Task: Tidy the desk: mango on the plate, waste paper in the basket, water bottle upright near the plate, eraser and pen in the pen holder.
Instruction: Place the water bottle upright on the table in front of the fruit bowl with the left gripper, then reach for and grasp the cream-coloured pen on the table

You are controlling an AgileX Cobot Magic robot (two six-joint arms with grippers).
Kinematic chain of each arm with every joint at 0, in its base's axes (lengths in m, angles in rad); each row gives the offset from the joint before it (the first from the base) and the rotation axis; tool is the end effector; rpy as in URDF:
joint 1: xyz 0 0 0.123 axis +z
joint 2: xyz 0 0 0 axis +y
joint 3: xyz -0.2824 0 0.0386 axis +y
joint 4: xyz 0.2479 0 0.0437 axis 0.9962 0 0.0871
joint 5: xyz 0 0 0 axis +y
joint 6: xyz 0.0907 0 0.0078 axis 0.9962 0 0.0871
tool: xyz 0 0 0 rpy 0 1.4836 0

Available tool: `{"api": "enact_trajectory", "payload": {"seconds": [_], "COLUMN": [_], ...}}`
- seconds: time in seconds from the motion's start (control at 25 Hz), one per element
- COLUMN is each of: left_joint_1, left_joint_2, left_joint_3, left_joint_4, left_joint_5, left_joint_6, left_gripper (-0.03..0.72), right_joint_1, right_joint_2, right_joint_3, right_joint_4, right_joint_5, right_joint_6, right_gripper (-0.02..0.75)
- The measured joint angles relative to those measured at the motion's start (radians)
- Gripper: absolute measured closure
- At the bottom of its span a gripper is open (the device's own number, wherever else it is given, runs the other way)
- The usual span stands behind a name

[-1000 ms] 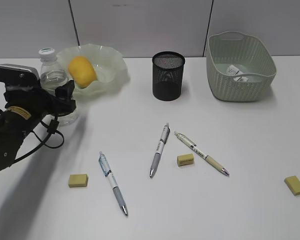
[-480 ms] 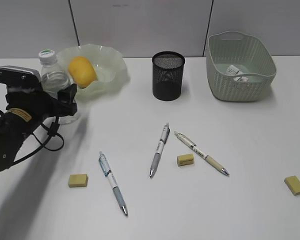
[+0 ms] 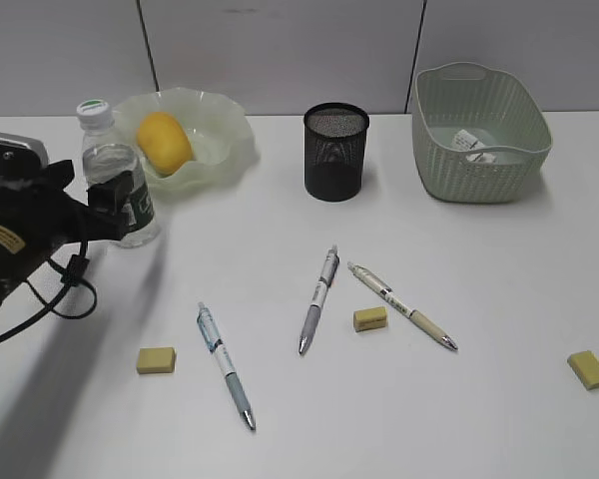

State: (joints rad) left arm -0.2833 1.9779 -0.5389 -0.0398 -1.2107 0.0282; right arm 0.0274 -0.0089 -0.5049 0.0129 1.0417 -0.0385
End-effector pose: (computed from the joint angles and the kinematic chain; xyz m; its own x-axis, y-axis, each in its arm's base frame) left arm 0.3017 -0.0843 0.1141 -0.1318 0.0531 -0.9899 0.2458 0.9691 0.0193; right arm -0.0061 0.0008 0.2800 -0.4250 -0.0436 -0.9042 -0.0511 0.9984 -0.0242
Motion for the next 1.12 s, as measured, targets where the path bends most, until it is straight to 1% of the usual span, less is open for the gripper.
{"api": "enact_trajectory", "payload": {"seconds": [0.2,0.28,0.48,0.68,0.8,0.88,0.96,1.12], "left_joint_1": [0.000,0.000,0.000,0.000,0.000,0.000,0.008,0.043], "left_joint_2": [-0.143,-0.205,-0.409,-0.632,-0.744,-0.797,-0.826,-0.831], "left_joint_3": [0.101,0.123,0.130,0.129,0.096,0.039,-0.047,-0.217], "left_joint_4": [-0.004,-0.009,-0.035,-0.065,-0.081,-0.083,-0.074,-0.071], "left_joint_5": [0.001,0.028,0.272,0.599,0.816,1.002,1.223,1.606], "left_joint_6": [0.000,0.000,0.000,0.000,0.000,0.000,0.000,0.000], "left_gripper": [0.099,0.101,0.109,0.140,0.145,0.146,0.146,0.146], "right_joint_1": [0.000,0.000,0.000,0.000,0.000,0.000,0.000,0.000], "right_joint_2": [0.000,0.000,0.000,0.000,0.000,0.000,0.000,0.000], "right_joint_3": [0.000,0.000,0.000,0.000,0.000,0.000,0.000,0.000], "right_joint_4": [0.000,0.000,0.000,0.000,0.000,0.000,0.000,0.000], "right_joint_5": [0.000,0.000,0.000,0.000,0.000,0.000,0.000,0.000], "right_joint_6": [0.000,0.000,0.000,0.000,0.000,0.000,0.000,0.000], "right_gripper": [0.244,0.244,0.244,0.244,0.244,0.244,0.244,0.244]}}
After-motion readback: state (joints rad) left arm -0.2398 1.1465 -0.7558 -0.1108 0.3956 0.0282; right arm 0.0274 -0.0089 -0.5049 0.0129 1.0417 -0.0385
